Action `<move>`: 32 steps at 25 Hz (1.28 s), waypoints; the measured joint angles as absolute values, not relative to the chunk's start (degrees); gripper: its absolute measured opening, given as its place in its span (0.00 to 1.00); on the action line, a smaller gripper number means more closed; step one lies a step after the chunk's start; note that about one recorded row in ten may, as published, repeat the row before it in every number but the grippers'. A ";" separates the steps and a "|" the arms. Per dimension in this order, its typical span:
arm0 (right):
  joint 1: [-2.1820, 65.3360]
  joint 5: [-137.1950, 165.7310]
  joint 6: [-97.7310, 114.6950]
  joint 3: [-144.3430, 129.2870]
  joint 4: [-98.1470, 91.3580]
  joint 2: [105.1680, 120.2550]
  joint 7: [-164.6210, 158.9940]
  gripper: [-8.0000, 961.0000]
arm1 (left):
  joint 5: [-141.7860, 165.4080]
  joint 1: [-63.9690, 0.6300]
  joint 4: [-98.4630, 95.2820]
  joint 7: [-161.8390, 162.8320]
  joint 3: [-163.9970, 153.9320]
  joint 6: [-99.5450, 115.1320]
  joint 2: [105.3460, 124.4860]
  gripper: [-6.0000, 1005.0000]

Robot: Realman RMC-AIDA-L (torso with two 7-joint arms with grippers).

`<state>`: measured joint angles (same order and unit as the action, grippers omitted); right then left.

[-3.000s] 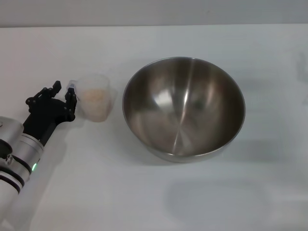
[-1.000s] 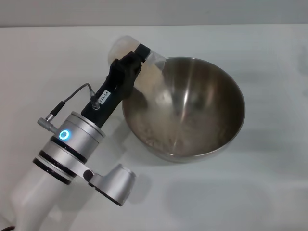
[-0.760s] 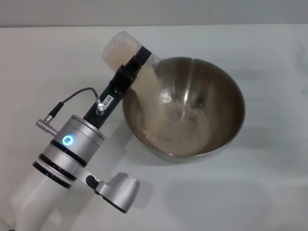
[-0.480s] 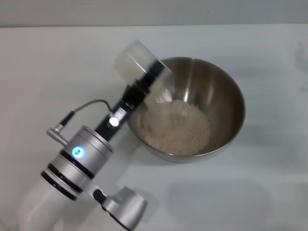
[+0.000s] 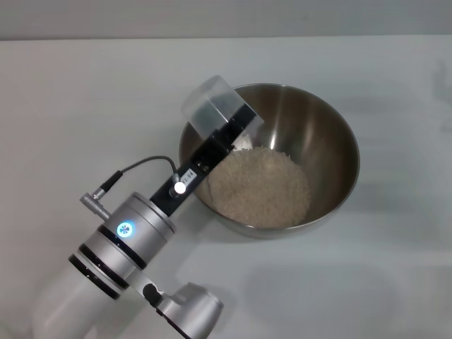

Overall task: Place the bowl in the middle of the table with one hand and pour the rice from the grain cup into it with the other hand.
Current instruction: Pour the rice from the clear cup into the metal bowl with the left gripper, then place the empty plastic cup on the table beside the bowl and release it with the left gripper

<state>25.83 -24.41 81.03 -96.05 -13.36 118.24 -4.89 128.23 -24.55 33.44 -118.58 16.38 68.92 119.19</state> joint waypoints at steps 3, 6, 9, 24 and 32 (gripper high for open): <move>25.84 -24.44 81.03 -96.06 -13.36 118.22 -4.91 0.42 | 127.95 -24.49 33.58 -118.72 18.72 69.27 119.15 0.08; 25.94 -24.47 81.04 -96.05 -13.36 118.19 -4.94 0.42 | 128.19 -24.26 33.94 -119.29 17.32 69.26 119.19 0.08; 26.08 -24.50 81.04 -95.98 -13.36 118.13 -4.98 0.42 | 127.88 -24.20 33.73 -120.80 18.57 69.00 119.18 0.08; 26.70 -24.53 79.86 -95.97 -13.54 117.88 -5.01 0.42 | 119.90 -20.04 38.51 -56.79 33.77 71.86 119.18 0.09; 26.72 -24.52 79.80 -95.97 -13.62 117.99 -5.01 0.42 | 106.65 -22.59 31.02 -30.80 35.13 61.81 119.15 0.10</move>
<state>26.72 -24.52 79.80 -95.97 -13.62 117.99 -5.01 106.65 -22.59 31.02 -30.80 35.13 61.81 119.15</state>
